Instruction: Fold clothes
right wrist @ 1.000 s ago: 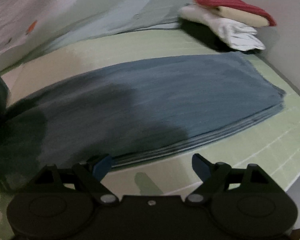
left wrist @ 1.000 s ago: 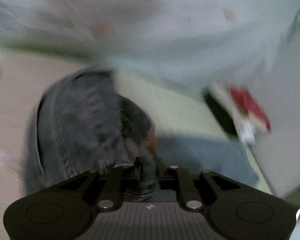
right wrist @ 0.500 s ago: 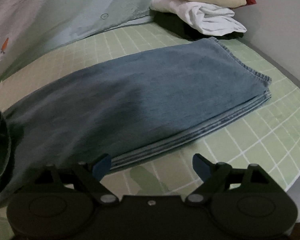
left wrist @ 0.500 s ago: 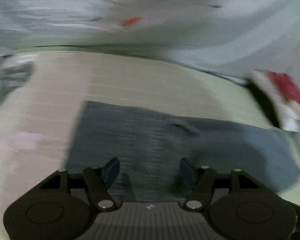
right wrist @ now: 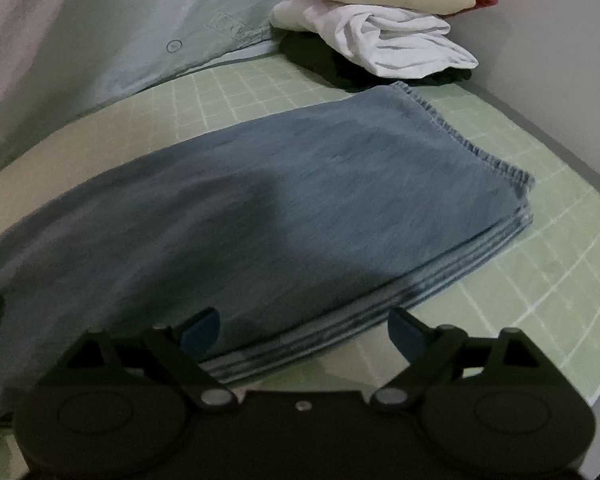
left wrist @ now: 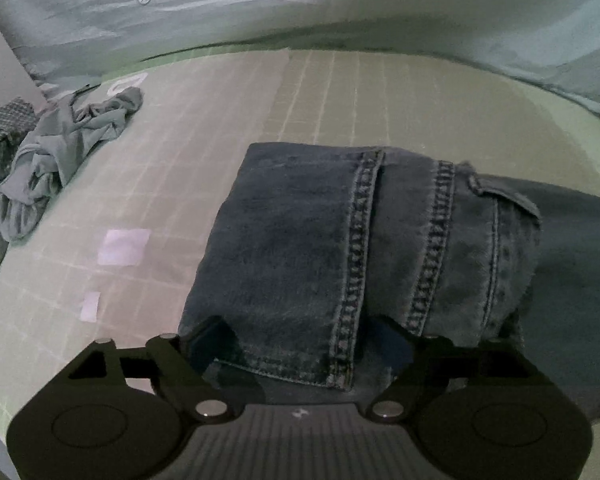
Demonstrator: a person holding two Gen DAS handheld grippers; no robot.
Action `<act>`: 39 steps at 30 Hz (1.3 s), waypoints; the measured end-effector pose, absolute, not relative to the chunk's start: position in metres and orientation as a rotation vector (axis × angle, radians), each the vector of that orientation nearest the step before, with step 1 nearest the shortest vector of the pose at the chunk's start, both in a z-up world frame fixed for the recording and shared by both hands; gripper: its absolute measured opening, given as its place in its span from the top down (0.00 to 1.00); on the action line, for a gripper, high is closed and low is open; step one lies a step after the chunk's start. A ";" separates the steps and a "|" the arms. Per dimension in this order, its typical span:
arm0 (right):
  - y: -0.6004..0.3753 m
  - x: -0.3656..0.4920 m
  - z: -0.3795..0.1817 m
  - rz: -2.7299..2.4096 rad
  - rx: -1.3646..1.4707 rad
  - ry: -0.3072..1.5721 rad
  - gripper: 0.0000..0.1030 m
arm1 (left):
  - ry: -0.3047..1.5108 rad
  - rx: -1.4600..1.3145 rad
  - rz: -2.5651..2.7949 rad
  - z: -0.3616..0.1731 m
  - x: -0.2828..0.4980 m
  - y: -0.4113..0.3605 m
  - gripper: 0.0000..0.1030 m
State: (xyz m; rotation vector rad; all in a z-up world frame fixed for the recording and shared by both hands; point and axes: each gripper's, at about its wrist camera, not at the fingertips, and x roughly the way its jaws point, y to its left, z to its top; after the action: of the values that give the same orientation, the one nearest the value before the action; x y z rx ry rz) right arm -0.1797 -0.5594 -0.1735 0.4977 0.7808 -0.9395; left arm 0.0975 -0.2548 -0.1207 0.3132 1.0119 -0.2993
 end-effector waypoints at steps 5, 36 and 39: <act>-0.585 -0.183 -0.168 -0.972 0.458 0.746 0.08 | 1.034 0.341 -0.241 -0.126 0.106 -0.267 0.10; -0.716 -0.189 -0.196 -0.995 0.344 0.767 0.00 | 1.114 0.378 -0.112 -0.134 0.118 -0.279 0.00; -0.723 -0.190 -0.197 -0.985 0.345 0.762 0.00 | 1.113 0.378 -0.111 -0.134 0.118 -0.279 0.00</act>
State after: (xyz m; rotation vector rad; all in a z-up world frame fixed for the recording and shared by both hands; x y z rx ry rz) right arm -0.1905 -0.7227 -0.1965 0.3449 0.7616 -0.9846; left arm 0.1182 -0.2791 -0.1344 0.3785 1.1129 -0.1109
